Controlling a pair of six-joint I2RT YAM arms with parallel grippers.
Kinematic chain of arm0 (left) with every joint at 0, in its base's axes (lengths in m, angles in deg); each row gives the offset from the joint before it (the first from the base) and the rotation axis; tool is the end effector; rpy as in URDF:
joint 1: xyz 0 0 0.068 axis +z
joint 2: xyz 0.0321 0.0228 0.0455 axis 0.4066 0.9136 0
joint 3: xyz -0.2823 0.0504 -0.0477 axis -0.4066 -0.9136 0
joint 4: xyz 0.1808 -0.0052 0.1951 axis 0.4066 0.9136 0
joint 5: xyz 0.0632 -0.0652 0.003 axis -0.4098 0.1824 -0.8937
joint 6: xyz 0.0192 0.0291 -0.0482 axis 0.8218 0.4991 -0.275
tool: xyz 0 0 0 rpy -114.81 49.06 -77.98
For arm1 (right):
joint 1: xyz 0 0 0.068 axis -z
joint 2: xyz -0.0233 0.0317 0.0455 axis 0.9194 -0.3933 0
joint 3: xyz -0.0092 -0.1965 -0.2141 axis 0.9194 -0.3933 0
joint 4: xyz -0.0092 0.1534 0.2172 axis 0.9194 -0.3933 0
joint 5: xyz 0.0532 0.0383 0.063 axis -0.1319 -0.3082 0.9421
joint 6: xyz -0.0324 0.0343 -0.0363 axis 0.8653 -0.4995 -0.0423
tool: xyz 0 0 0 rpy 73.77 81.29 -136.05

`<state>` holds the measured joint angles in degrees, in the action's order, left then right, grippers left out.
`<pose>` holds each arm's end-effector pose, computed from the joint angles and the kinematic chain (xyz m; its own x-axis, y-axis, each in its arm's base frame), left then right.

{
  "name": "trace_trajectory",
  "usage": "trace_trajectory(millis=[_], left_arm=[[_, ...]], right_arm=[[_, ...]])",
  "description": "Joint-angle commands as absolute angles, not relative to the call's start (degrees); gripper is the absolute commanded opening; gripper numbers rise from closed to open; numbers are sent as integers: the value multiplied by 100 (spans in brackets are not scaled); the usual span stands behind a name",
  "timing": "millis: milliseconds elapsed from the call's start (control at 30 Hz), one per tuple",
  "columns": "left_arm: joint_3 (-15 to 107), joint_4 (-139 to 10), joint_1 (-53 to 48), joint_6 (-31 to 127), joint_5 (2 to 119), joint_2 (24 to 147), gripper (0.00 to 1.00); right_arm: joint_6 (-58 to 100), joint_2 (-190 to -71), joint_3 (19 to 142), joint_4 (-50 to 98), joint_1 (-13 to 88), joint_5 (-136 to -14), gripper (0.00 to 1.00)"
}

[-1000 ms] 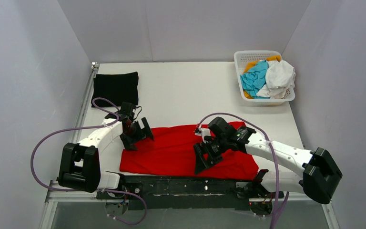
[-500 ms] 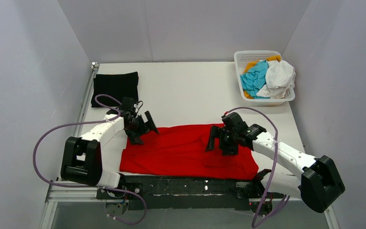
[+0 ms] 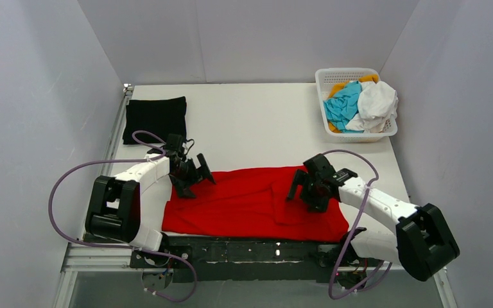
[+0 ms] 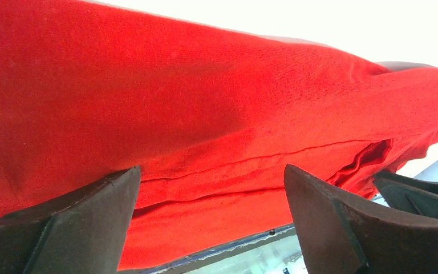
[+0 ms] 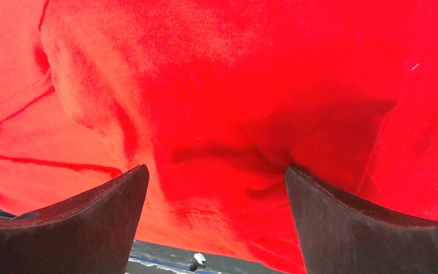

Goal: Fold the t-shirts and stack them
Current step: Rotate the tshirt 90 degrees

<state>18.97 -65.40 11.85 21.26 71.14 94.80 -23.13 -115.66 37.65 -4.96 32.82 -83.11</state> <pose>0.3077 -0.0807 0.2110 -0.7428 -0.4436 -0.5015 -0.0142 0.7593 -0.6506 0.1664 0.1120 0.1779 -0.8995 0.3296 -0.2868 0.2243 0.9117 0.3443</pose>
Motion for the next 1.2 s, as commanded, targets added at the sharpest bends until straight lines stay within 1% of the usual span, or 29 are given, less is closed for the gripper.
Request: trace_trajectory(millis=[0, 100, 167, 200, 267, 367, 533, 633, 800, 933, 1033, 1100, 1167], left_arm=[[1622, -6092, 1151, 2053, 7281, 9576, 98], [1527, -6088, 1096, 2012, 7337, 9530, 98], [1395, -6079, 1045, 1947, 7392, 9461, 98], [1312, -6074, 1046, 1932, 7445, 9422, 98], [1156, -5957, 1037, 1893, 7438, 9250, 98], [936, -5920, 991, 1705, 7313, 8910, 98], [763, -6168, 611, 1193, 7215, 8705, 98], [742, -6660, 220, 835, 7161, 8895, 98], [987, -7561, -590, 222, 7168, 9639, 98], [1515, -7539, -1136, 86, 7158, 10228, 98], [1792, -7419, -1442, -55, 7065, 10499, 98], [1887, -7447, -1561, -167, 7018, 10577, 98], [1964, -7429, -1650, -322, 6943, 10649, 98]], right_arm=[[-2244, -12545, 3960, 20, 3683, -8235, 98], [-1871, -13389, 4728, 283, 4051, -8079, 98], [-1610, -13966, 5513, 266, 4311, -7979, 97], [-1494, -14264, 6106, 106, 4405, -7808, 96], [-1309, -14770, 6924, -169, 4475, -7485, 95], [-1100, -15421, 7863, -268, 4497, -7443, 95], [-705, -16763, 9543, -448, 4600, -6934, 94], [-492, -17574, 10736, -610, 4601, -6626, 94], [-513, -18782, 12612, -1273, 4530, -6094, 94], [-751, -19342, 13137, -1298, 4469, -6042, 95], [-850, -19909, 14033, -1436, 4466, -5889, 95], [-1047, -20176, 14517, -1197, 4467, -5831, 96], [-1351, -20350, 14733, -743, 4478, -5718, 96]])
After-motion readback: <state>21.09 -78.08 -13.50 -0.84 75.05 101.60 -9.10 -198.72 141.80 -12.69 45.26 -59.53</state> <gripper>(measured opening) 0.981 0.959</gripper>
